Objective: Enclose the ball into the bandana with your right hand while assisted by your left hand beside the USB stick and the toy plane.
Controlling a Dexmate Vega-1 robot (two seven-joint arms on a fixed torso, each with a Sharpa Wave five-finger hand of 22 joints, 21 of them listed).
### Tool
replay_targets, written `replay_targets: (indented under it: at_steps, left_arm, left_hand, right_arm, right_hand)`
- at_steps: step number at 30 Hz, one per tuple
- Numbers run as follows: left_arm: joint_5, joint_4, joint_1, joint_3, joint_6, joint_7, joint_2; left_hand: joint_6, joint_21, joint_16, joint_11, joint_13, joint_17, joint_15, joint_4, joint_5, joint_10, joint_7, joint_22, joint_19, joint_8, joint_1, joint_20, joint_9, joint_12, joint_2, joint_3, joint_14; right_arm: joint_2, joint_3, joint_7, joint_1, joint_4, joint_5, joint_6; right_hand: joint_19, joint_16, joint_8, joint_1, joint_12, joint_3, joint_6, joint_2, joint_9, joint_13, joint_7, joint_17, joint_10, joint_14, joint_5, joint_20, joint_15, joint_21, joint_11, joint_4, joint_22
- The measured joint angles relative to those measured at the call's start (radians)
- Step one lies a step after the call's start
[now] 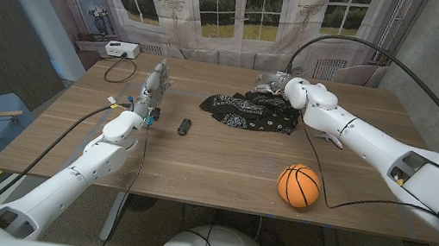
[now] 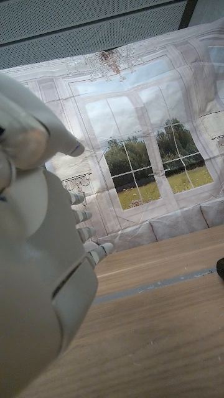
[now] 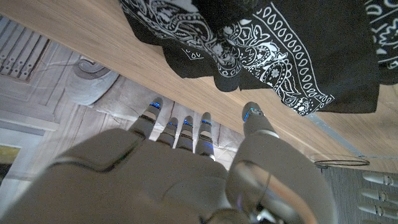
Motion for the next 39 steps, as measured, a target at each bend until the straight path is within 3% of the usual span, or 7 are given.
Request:
replay_targets:
  at_steps: [5, 10, 20, 24, 32, 35, 39]
  left_arm:
    - [0.0, 0.0, 0.0, 0.0, 0.005, 0.0, 0.0]
    - [0.0, 0.007, -0.009, 0.007, 0.01, 0.001, -0.006]
    - [0.001, 0.009, -0.008, 0.008, 0.012, 0.01, -0.008]
    - [0.002, 0.007, -0.007, 0.008, 0.014, 0.012, -0.008]
    - [0.002, 0.006, -0.007, 0.009, 0.015, 0.011, -0.008]
    - [0.002, 0.01, -0.012, 0.011, 0.015, 0.008, -0.01]
    - [0.002, 0.015, -0.016, 0.012, 0.015, 0.003, -0.011]
  left_hand:
    - [0.0, -0.006, 0.0, 0.0, 0.0, 0.0, 0.0, 0.0, 0.0, 0.0, 0.0, 0.0, 0.0, 0.0, 0.0, 0.0, 0.0, 0.0, 0.0, 0.0, 0.0]
    - [0.0, -0.008, 0.0, 0.0, 0.0, 0.0, 0.0, 0.0, 0.0, 0.0, 0.0, 0.0, 0.0, 0.0, 0.0, 0.0, 0.0, 0.0, 0.0, 0.0, 0.0]
    - [0.0, -0.015, 0.0, 0.0, 0.0, 0.0, 0.0, 0.0, 0.0, 0.0, 0.0, 0.0, 0.0, 0.0, 0.0, 0.0, 0.0, 0.0, 0.0, 0.0, 0.0]
    - [0.0, -0.015, 0.0, 0.0, 0.0, 0.0, 0.002, 0.0, 0.0, 0.0, 0.0, 0.0, 0.0, 0.0, 0.0, 0.0, 0.0, 0.0, 0.0, 0.0, -0.002]
    - [0.0, -0.021, 0.0, 0.0, 0.0, 0.0, 0.002, 0.0, 0.0, 0.0, 0.0, 0.0, 0.0, 0.0, 0.0, 0.0, 0.0, 0.0, 0.0, 0.0, -0.002]
    - [0.0, -0.023, 0.0, 0.0, 0.0, 0.0, 0.002, 0.0, 0.0, 0.0, 0.0, 0.0, 0.0, 0.0, 0.0, 0.0, 0.0, 0.0, 0.0, 0.0, -0.002]
    - [0.0, -0.023, 0.0, 0.0, 0.0, 0.0, 0.002, 0.0, 0.0, 0.0, 0.0, 0.0, 0.0, 0.0, 0.0, 0.0, 0.0, 0.0, 0.0, 0.0, -0.002]
  right_arm:
    - [0.019, -0.022, 0.0, 0.022, 0.039, 0.0, 0.0]
    - [0.047, -0.048, 0.066, 0.05, 0.088, -0.024, 0.027]
    - [0.101, -0.103, 0.091, 0.097, 0.181, -0.059, 0.038]
    - [0.113, -0.122, 0.087, 0.11, 0.204, -0.078, 0.037]
    - [0.123, -0.156, 0.059, 0.117, 0.224, -0.117, 0.02]
    - [0.124, -0.166, 0.054, 0.118, 0.227, -0.131, 0.012]
    - [0.126, -0.178, 0.039, 0.118, 0.23, -0.153, -0.006]
  right_hand:
    - [0.004, -0.005, -0.008, 0.012, -0.008, 0.004, 0.0, 0.0, 0.005, 0.0, 0.0, 0.0, -0.009, -0.008, 0.0, -0.004, -0.008, 0.0, -0.009, 0.004, -0.002]
    - [0.0, -0.009, -0.019, 0.026, -0.015, 0.007, -0.02, 0.003, 0.005, 0.0, -0.002, 0.0, -0.031, -0.025, 0.0, -0.007, -0.003, 0.0, -0.012, 0.001, 0.001]
    - [0.007, -0.013, -0.019, 0.063, -0.016, 0.023, -0.025, 0.01, 0.005, 0.0, -0.001, 0.0, -0.045, -0.034, 0.005, -0.015, -0.005, 0.0, -0.019, -0.003, -0.002]
    - [0.044, -0.003, 0.01, 0.135, -0.007, 0.046, 0.069, 0.016, 0.005, 0.0, 0.0, -0.003, -0.004, 0.0, 0.012, -0.025, -0.019, 0.0, -0.03, -0.007, -0.002]
    - [0.091, 0.003, 0.061, 0.228, 0.011, 0.052, 0.253, 0.007, 0.01, 0.0, 0.0, -0.002, 0.085, 0.058, 0.012, -0.035, -0.034, 0.008, -0.042, -0.003, -0.002]
    - [0.119, 0.003, 0.097, 0.28, 0.012, 0.058, 0.368, 0.012, 0.015, 0.0, -0.004, -0.002, 0.147, 0.094, 0.012, -0.048, -0.035, 0.008, -0.054, -0.003, -0.002]
    - [0.168, 0.011, 0.187, 0.387, 0.012, 0.064, 0.58, 0.022, 0.033, 0.0, 0.003, -0.001, 0.247, 0.155, 0.012, -0.071, -0.035, 0.012, -0.085, -0.002, -0.001]
